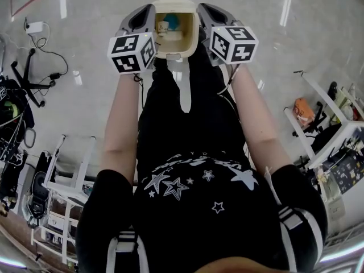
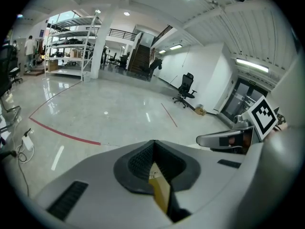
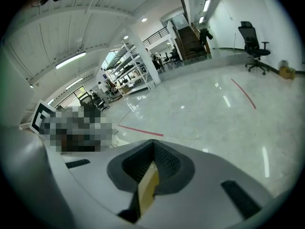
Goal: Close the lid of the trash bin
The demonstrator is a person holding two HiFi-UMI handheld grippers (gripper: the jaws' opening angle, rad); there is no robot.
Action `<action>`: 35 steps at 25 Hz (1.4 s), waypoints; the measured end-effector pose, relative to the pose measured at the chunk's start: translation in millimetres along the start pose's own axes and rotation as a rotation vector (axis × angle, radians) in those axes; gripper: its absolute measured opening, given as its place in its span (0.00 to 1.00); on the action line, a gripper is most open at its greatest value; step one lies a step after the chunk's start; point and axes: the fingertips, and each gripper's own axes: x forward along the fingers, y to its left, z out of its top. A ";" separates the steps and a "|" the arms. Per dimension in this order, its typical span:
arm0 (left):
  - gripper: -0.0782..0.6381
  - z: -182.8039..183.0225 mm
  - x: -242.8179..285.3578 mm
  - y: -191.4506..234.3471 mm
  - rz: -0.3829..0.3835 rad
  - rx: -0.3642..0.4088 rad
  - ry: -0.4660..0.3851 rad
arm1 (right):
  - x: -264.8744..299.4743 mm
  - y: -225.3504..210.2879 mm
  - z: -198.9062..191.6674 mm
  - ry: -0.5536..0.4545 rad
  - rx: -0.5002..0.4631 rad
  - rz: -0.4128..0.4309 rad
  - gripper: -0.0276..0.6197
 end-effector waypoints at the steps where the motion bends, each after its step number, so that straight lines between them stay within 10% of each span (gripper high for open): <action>1: 0.12 -2.7 -2.6 -0.8 -0.002 -0.007 -0.001 | -1.5 1.4 -2.8 0.006 -0.004 -0.001 0.05; 35: 0.12 -132.1 -52.6 -13.6 -0.222 0.071 0.237 | -11.9 24.9 -170.8 0.130 0.185 -0.161 0.05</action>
